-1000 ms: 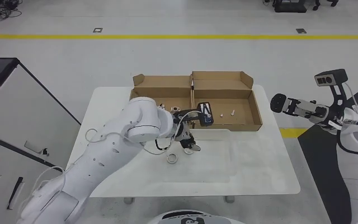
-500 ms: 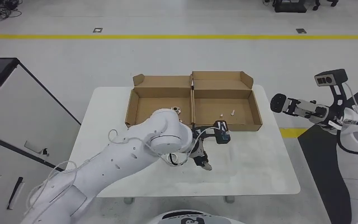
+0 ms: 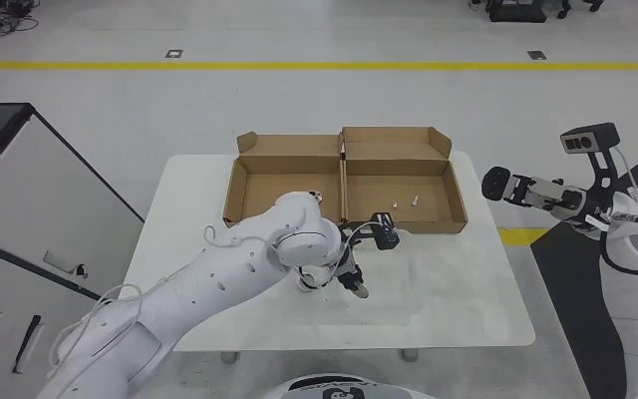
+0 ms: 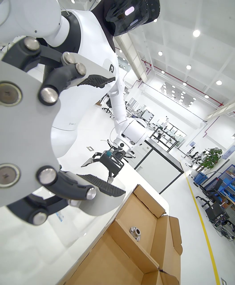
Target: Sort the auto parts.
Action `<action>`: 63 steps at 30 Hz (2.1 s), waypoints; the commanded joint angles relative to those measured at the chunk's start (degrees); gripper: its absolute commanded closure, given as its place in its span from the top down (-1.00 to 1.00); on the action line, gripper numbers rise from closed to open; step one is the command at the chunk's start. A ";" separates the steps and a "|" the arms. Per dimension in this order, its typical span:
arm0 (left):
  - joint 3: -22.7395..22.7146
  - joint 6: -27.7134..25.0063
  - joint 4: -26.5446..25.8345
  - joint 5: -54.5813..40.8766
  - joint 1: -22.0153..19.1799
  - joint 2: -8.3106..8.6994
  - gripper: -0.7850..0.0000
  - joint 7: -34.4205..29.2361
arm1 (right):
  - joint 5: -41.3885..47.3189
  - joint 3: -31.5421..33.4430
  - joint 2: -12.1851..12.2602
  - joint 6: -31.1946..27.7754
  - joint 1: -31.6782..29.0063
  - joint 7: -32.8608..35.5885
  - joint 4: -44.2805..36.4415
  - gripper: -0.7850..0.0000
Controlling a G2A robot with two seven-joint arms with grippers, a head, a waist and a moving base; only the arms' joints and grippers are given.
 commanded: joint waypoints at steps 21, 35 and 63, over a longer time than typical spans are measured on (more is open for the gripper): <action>1.38 -7.51 5.86 5.88 1.53 0.64 -0.06 4.88 | 0.01 0.00 0.00 0.00 0.00 0.00 0.00 1.00; 2.76 -10.40 8.84 14.50 2.23 0.61 -0.12 11.07 | 0.01 0.00 0.00 0.00 0.00 0.00 0.00 1.00; 4.28 -12.72 12.30 20.02 2.88 -0.29 -0.20 13.38 | 0.01 0.00 0.00 0.00 0.00 0.00 0.00 1.00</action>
